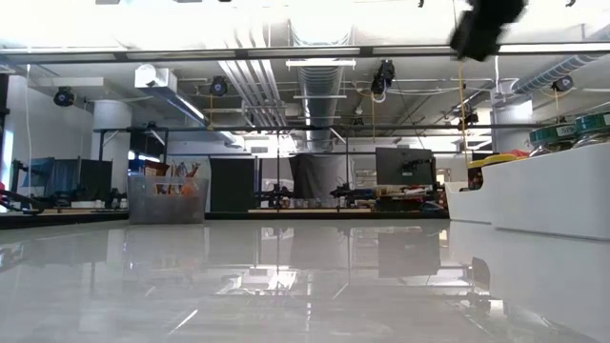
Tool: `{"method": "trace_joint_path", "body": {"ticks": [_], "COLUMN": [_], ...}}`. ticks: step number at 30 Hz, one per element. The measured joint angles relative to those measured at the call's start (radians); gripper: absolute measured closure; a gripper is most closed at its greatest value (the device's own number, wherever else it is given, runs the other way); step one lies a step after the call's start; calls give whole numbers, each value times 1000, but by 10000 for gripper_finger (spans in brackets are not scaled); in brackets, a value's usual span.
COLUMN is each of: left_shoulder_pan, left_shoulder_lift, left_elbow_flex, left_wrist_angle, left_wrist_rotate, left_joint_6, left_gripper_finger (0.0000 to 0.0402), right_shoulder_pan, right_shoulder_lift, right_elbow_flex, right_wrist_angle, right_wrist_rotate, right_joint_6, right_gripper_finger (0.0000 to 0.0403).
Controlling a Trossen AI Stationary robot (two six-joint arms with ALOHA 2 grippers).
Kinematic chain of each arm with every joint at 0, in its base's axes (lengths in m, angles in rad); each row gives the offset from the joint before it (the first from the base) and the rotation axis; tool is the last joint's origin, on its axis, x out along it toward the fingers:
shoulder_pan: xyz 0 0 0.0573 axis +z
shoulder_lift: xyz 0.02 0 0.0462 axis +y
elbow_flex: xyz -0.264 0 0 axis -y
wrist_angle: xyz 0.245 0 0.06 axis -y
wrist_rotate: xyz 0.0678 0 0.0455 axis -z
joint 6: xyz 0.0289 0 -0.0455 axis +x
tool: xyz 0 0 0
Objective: Sort spices by type
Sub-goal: Return to Home Position
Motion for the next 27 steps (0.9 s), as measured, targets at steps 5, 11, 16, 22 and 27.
{"method": "trace_joint_path", "body": {"ticks": [5, 11, 16, 22, 27], "left_shoulder_pan": [13, 30, 32, 35, 42], "left_shoulder_lift": [-82, -260, -385, -460, -505], "left_elbow_flex": [-153, -390, -546, -607, -627], "left_wrist_angle": [29, 238, 381, 329, 344], "left_wrist_rotate": [59, 71, 12, 5, -8], "left_joint_6": [-50, -90, -115, -193, -230], "left_gripper_finger": [141, 141, 141, 141, 141], "right_shoulder_pan": [-78, -63, -64, -63, -64], "right_shoulder_lift": [-121, -351, -509, -628, -666], "right_elbow_flex": [-56, -169, -229, -238, -275], "right_wrist_angle": [276, 474, 418, 258, 235], "right_wrist_rotate": [174, 337, 393, 393, 531], "right_joint_6": [-71, 1, 47, 134, 234], "right_gripper_finger": [390, 390, 390, 390, 390]}}
